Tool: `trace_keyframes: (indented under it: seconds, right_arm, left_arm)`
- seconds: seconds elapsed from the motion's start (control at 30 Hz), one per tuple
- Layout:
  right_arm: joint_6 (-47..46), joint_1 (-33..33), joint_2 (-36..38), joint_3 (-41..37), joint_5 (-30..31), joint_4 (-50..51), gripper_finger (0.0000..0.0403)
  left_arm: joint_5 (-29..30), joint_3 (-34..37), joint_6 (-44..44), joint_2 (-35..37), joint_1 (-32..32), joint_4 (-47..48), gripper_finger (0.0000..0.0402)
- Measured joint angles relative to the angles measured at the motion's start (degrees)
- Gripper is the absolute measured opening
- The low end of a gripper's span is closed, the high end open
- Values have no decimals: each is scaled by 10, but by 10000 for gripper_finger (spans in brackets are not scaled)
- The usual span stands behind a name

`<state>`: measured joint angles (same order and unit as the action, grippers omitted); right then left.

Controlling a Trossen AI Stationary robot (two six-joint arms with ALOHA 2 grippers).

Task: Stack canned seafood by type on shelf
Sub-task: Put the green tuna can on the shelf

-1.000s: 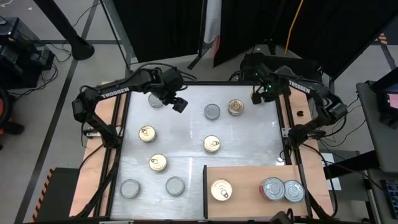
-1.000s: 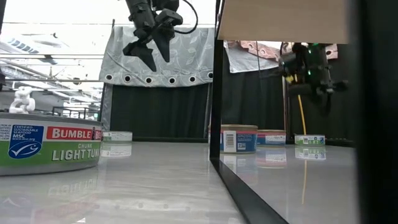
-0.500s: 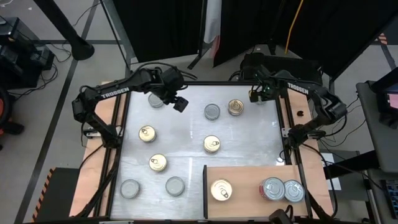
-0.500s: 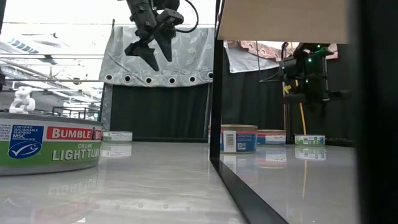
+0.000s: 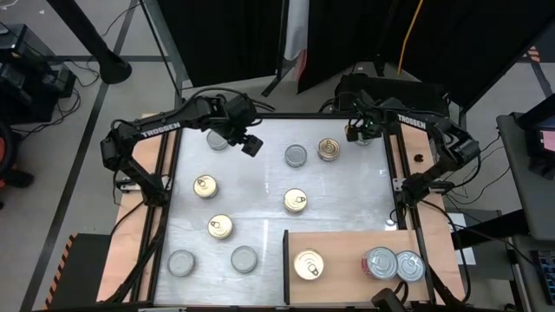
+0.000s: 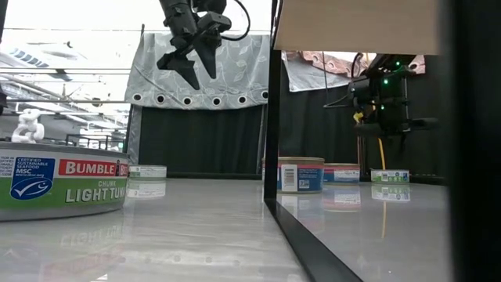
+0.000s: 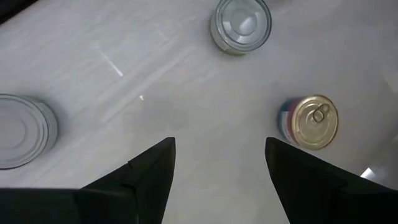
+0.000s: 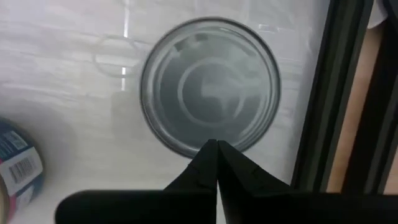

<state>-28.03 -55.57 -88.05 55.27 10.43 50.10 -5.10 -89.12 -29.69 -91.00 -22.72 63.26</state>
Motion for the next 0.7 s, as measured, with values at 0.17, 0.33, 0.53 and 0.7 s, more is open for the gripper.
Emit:
trace_keyframes:
  seconds: [0.17,0.33,0.53,0.7]
  right_arm:
    - [0,0,0,-7,4,-4,0]
    - [-5,0,0,-21,6,-17,0]
    - [-7,0,0,-23,12,-22,0]
    - [-8,0,0,-23,12,-15,0]
  left_arm:
    - [0,0,0,0,0,0,248]
    - [0,0,0,0,4,0,248]
    - [0,0,0,0,15,0,248]
    - [0,0,0,0,20,0,248]
